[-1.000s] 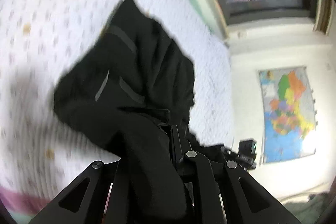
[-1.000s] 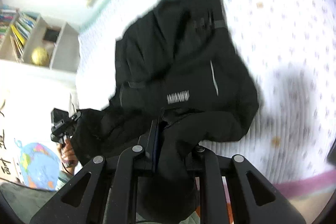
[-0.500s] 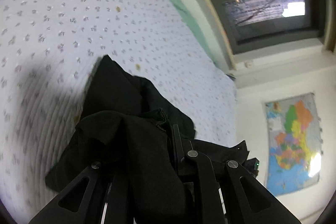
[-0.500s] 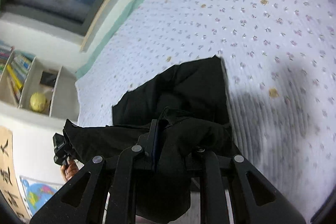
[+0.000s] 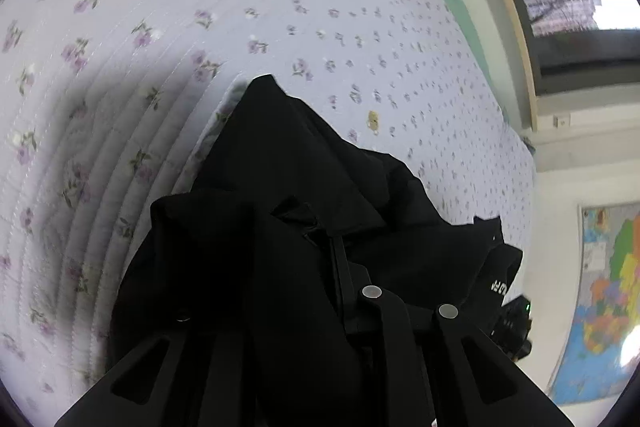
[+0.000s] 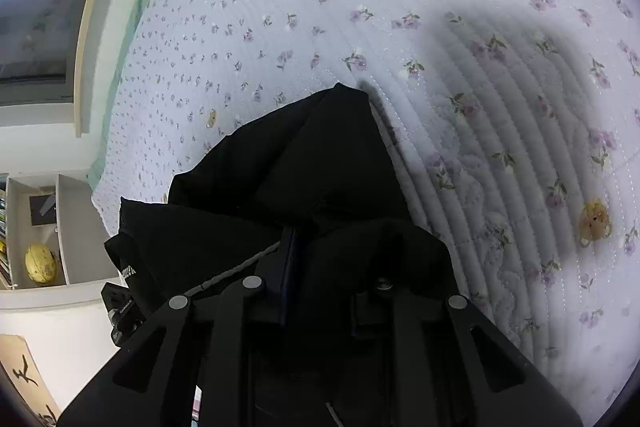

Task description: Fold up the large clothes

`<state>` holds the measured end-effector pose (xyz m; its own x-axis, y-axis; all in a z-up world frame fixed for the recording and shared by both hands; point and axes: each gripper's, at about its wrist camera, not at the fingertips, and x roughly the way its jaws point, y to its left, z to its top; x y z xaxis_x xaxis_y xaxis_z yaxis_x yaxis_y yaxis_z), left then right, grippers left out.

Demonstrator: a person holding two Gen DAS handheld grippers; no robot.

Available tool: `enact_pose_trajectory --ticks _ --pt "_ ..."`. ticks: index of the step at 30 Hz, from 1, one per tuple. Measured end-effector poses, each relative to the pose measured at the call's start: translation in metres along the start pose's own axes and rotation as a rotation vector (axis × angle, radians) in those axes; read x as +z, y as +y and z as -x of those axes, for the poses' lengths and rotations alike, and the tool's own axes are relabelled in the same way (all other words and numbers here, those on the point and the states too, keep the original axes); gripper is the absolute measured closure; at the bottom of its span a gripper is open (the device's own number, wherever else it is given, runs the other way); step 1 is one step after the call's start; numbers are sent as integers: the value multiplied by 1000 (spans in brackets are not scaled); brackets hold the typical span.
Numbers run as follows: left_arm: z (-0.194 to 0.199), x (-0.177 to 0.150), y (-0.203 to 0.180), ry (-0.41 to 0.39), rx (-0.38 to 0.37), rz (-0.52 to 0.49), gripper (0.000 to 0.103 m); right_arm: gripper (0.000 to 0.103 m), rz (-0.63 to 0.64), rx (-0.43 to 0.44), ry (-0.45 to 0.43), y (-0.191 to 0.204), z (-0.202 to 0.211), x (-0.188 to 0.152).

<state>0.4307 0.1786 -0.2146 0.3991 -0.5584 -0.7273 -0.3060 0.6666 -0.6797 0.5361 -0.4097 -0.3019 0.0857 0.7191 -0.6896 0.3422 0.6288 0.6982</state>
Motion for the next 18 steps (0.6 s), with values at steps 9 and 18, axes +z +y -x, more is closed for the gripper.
enact_pose_trajectory --ticks 9,18 --pt "82 -24 -41 66 -45 -216 30 42 146 101 8 24 71 -27" --pt "143 -33 -43 -78 20 -288 21 26 407 -119 -131 56 109 -51"
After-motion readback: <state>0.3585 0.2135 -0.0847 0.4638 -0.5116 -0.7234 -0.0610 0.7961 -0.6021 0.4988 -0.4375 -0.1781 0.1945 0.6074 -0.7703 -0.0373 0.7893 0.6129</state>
